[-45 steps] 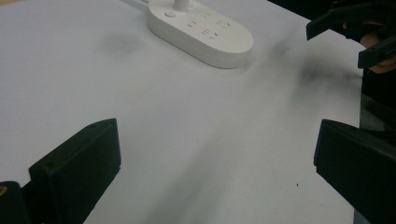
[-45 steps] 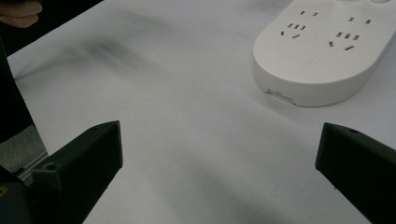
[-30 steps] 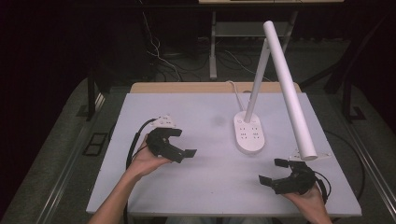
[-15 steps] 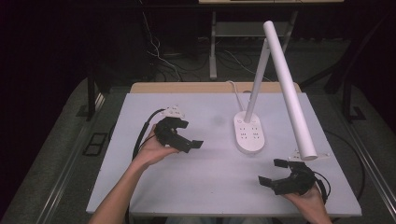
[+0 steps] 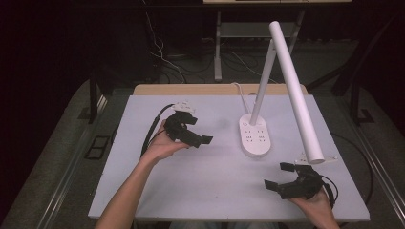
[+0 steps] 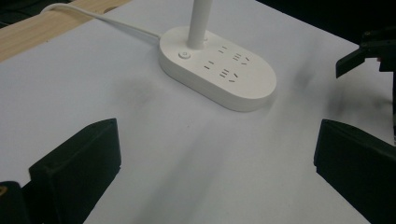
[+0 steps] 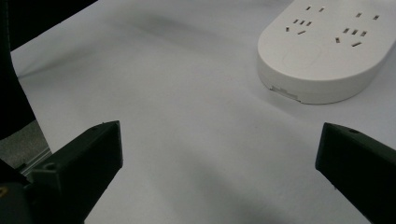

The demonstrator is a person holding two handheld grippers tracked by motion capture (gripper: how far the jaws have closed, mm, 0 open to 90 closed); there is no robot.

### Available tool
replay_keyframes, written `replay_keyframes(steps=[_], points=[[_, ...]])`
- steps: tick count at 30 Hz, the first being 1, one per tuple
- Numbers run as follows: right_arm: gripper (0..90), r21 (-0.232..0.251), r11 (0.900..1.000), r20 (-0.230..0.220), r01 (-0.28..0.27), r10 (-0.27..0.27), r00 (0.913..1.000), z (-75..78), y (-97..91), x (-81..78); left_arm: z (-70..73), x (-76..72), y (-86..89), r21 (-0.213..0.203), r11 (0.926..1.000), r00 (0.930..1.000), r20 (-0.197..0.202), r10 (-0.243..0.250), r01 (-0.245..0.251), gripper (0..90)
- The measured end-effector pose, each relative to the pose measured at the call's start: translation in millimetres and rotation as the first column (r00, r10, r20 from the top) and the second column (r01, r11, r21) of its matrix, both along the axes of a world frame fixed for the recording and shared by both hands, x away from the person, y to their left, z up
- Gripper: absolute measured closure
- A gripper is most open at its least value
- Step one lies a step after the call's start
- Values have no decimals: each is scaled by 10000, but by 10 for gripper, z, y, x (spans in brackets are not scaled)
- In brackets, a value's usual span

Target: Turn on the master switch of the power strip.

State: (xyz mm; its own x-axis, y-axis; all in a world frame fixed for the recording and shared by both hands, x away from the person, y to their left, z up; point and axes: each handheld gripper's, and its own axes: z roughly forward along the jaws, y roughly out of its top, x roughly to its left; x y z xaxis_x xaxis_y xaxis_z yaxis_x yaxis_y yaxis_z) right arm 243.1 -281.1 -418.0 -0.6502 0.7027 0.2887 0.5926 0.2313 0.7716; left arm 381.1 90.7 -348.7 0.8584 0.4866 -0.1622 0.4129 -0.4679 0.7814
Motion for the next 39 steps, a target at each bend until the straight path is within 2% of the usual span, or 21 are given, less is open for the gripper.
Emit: replay_keyframes(steps=[11,27,37,39], points=[[2,6,10000,30,39,-39,10000,-1,-8,4,-37,159,-170,191,9998,10000,-22,5,-4,0],[2,-4,10000,-12,44,-44,10000,-2,-26,-10,43,412,-295,532,9986,9999,136,-59,52,7],[2,-46,10000,-24,27,-27,10000,-2,-19,-14,8,576,-453,835,9965,9999,-37,-99,101,11],[2,-45,10000,-20,31,-31,10000,-2,-22,-14,7,602,-483,779,9969,9999,-111,-48,57,21]])
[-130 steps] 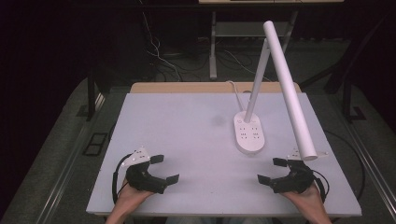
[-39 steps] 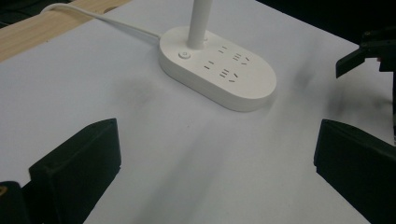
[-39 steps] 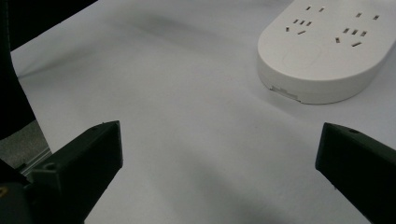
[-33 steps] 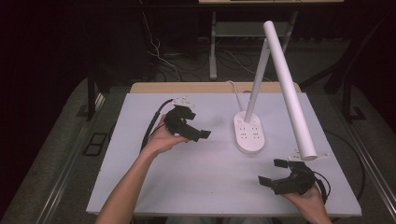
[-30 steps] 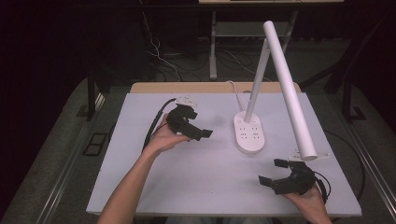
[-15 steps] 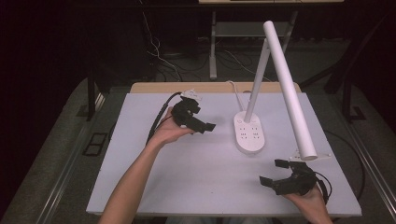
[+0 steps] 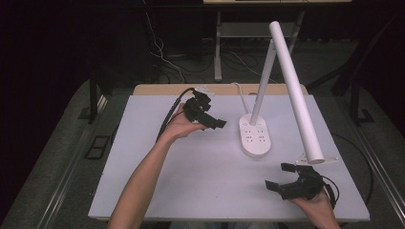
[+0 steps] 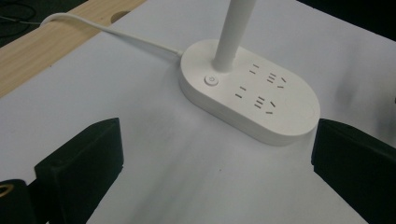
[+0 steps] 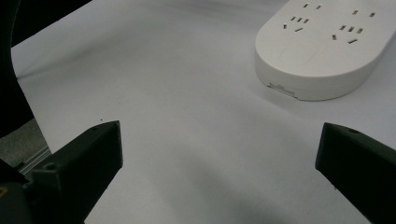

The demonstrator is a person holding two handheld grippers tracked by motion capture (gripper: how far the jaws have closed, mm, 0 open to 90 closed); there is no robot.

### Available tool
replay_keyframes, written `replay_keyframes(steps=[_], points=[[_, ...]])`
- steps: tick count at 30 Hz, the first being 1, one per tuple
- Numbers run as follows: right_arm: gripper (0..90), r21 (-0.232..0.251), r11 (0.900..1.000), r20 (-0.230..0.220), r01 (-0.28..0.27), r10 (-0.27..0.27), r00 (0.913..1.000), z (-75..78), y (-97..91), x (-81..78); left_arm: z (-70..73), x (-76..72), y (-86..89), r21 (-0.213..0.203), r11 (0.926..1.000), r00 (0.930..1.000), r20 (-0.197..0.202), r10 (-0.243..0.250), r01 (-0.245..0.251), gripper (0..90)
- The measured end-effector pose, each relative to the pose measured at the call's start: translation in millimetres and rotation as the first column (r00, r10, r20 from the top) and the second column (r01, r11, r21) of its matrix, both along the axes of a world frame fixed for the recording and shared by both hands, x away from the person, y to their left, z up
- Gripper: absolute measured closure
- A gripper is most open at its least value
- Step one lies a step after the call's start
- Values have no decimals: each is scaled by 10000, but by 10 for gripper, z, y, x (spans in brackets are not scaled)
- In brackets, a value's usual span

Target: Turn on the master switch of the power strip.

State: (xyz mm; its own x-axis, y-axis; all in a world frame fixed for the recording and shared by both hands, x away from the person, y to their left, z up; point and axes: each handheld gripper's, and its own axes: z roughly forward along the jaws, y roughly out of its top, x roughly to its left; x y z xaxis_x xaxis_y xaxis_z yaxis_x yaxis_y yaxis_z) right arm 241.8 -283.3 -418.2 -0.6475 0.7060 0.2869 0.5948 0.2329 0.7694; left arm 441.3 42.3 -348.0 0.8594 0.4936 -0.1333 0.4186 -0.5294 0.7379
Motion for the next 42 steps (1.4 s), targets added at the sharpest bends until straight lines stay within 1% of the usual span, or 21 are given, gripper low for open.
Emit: replay_keyframes(steps=[3,5,10,12,15,18,19,21,22,23,25,26,28,30,31,32,33,36,38,40,42], points=[[2,-5,10000,-7,4,-4,10000,-1,0,-1,8,64,-44,271,9995,9998,-134,-169,172,32],[2,-15,10000,-16,28,-28,10000,-3,1,-1,18,97,-82,244,9997,9997,-244,-95,101,44],[2,4,10000,-17,29,-29,10000,-1,2,1,37,175,-158,396,9989,9992,-332,-228,241,98],[2,-9,10000,19,12,-12,10000,-1,1,-1,32,195,-195,252,9994,9991,-364,-218,227,123],[2,1,10000,60,19,-19,10000,0,2,-2,31,241,-240,162,9997,9978,-635,-171,182,150],[2,33,10000,82,27,-28,10000,-1,2,-2,6,278,-309,-107,9998,9963,-839,167,-177,167],[2,24,10000,108,20,-20,9999,-2,2,-1,-1,297,-325,-71,9999,9967,-809,116,-122,196],[2,27,10000,94,19,-19,10000,-1,4,-2,-8,323,-350,4,10000,9965,-832,-8,8,210],[2,23,10000,94,0,0,10000,0,7,-5,-15,331,-363,-15,10000,9969,-781,-24,22,251],[2,37,10000,63,-4,3,10000,1,9,-9,-26,339,-379,-60,10000,9976,-698,10,-14,271],[2,19,10000,54,-37,37,10000,3,11,-14,-61,355,-414,-306,9992,9968,-766,236,-260,305],[2,19,10000,54,-37,37,10000,3,11,-14,-74,373,-413,-206,9997,9969,-775,130,-147,305],[2,-5,10000,57,-40,40,10000,3,12,-15,-116,390,-437,-432,9981,9952,-887,402,-442,353],[2,0,10000,55,-43,43,10000,3,11,-14,-147,427,-429,-355,9986,9955,-879,348,-380,367],[2,27,10000,65,-37,37,10000,2,12,-14,-170,434,-439,-509,9971,9944,-921,515,-563,381],[2,26,10000,64,-40,40,10000,2,12,-13,-187,451,-437,-483,9975,9945,-927,477,-524,396],[2,20,10000,67,-36,36,10000,0,10,-10,-207,456,-451,-607,9961,9931,-1024,578,-642,423],[2,20,10000,64,-40,40,10000,0,9,-9,-253,480,-471,-670,9956,9922,-1104,575,-652,447],[2,5,10000,59,-56,56,10000,-1,10,-9,-278,480,-494,-801,9944,9900,-1283,590,-696,476],[2,-22,10000,42,-73,74,10000,0,10,-8,-305,482,-522,-834,9939,9903,-1246,619,-726,517],[2,-29,10000,35,-75,75,10000,1,11,-9,-327,481,-545,-902,9932,9899,-1280,613,-731,529]])
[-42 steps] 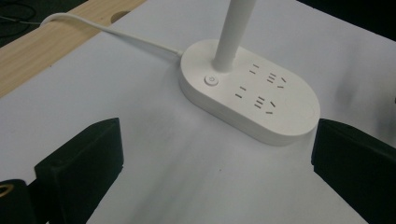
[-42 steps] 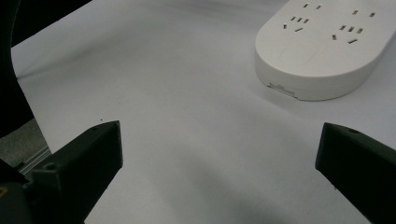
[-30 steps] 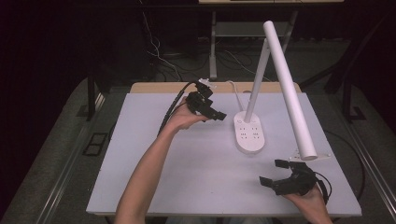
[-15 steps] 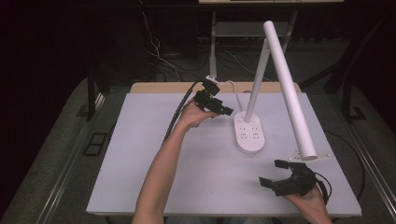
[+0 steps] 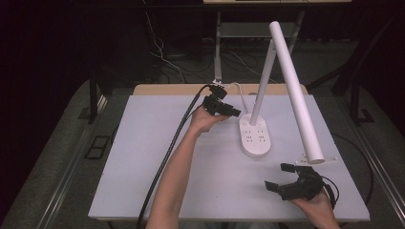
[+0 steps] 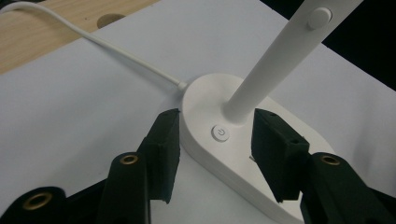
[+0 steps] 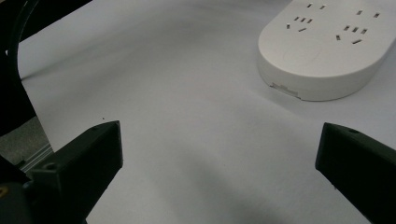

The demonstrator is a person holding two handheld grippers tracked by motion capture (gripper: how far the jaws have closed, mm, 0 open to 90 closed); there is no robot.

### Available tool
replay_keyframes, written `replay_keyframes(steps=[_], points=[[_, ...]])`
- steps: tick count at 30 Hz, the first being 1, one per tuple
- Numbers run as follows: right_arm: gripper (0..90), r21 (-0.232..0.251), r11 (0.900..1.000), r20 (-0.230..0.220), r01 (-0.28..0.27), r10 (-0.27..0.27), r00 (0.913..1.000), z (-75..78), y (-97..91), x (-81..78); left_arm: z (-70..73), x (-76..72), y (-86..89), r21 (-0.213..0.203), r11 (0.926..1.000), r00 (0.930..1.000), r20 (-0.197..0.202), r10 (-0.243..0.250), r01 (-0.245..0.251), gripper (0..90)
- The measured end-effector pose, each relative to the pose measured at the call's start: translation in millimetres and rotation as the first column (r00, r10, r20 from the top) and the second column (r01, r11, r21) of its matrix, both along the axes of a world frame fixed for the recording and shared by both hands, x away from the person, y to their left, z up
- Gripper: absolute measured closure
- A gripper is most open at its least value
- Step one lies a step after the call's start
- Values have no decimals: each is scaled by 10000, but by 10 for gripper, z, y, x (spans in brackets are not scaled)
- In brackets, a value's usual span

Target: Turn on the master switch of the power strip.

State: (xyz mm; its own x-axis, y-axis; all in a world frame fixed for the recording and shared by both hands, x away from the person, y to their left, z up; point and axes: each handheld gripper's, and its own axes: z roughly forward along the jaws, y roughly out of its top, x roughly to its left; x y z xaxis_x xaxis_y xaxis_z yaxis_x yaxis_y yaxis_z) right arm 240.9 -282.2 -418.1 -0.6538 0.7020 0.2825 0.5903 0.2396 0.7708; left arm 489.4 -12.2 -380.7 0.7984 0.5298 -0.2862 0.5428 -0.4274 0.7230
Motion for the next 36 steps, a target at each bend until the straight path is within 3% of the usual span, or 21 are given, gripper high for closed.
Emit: replay_keyframes(steps=[6,9,15,26,28,36], points=[[2,4,10000,15,-41,41,10000,-4,4,3,-65,-6,-65,-311,9992,9993,-273,238,-246,658],[2,-5,10000,-17,-47,47,10000,-7,10,4,-84,-4,-90,-385,9989,9987,-441,266,-283,776],[2,-22,10000,-9,-72,72,10000,-9,10,6,-143,0,-138,-70,9996,9983,-505,273,-277,891],[3,-67,9998,-27,-175,175,9998,-7,17,6,-245,-26,-262,-72,9984,9966,-610,562,-568,897],[2,-61,9998,-26,-171,171,9999,-7,17,6,-252,-30,-272,92,9990,9969,-640,449,-444,897],[2,-79,9998,-17,-182,182,9998,-8,13,9,-319,-49,-331,-19,9987,9966,-651,512,-514,896]])
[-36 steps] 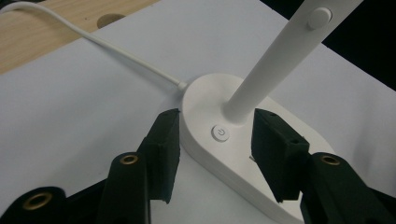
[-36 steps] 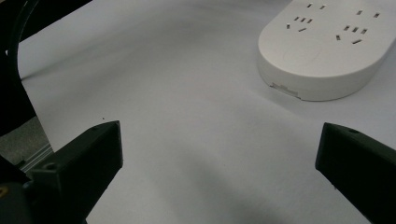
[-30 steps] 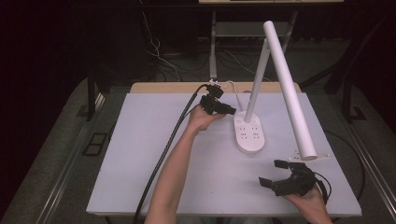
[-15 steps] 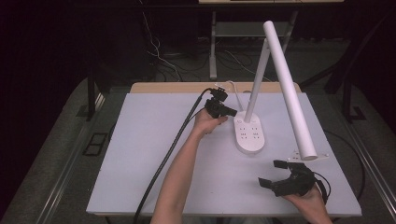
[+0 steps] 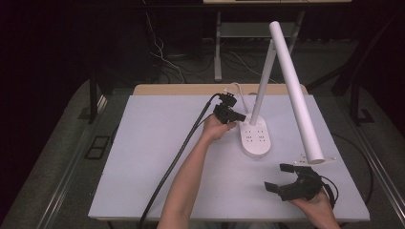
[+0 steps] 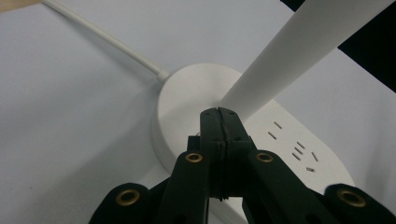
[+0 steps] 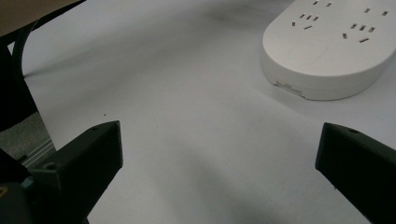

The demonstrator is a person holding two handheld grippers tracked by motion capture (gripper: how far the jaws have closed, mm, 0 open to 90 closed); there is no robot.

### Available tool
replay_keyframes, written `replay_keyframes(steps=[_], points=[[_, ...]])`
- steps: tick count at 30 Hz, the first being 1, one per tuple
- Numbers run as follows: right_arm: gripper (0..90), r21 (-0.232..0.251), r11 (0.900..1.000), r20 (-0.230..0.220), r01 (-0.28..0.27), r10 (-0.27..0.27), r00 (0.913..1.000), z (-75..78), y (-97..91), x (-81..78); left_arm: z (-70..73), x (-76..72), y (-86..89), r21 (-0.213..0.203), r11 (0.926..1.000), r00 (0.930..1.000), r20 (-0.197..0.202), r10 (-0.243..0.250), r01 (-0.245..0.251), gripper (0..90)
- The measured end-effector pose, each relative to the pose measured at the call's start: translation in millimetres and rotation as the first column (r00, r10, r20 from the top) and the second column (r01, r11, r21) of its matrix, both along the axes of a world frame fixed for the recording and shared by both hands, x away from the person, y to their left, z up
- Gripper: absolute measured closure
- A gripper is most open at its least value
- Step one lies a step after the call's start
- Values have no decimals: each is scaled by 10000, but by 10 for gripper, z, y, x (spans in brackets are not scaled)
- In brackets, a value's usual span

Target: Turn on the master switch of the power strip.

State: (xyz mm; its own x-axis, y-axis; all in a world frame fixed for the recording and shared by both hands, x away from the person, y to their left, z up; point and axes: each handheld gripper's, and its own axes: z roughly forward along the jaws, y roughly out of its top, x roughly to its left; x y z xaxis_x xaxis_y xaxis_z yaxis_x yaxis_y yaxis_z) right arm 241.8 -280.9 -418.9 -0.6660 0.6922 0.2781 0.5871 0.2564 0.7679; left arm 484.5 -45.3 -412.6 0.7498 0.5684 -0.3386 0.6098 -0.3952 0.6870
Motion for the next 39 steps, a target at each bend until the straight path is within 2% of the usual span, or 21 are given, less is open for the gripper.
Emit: replay_keyframes(steps=[18,26,39], points=[[3,-44,10000,-99,-59,59,9999,0,8,0,-142,-5,-72,63,10000,10000,-15,41,-41,896],[3,-12,10000,-62,-80,80,9999,4,2,-1,-146,-27,-138,68,9997,9997,124,233,-234,900],[3,173,9996,-26,-210,210,9998,17,-11,-18,-171,-25,-145,56,10000,10000,-69,71,-71,900]])
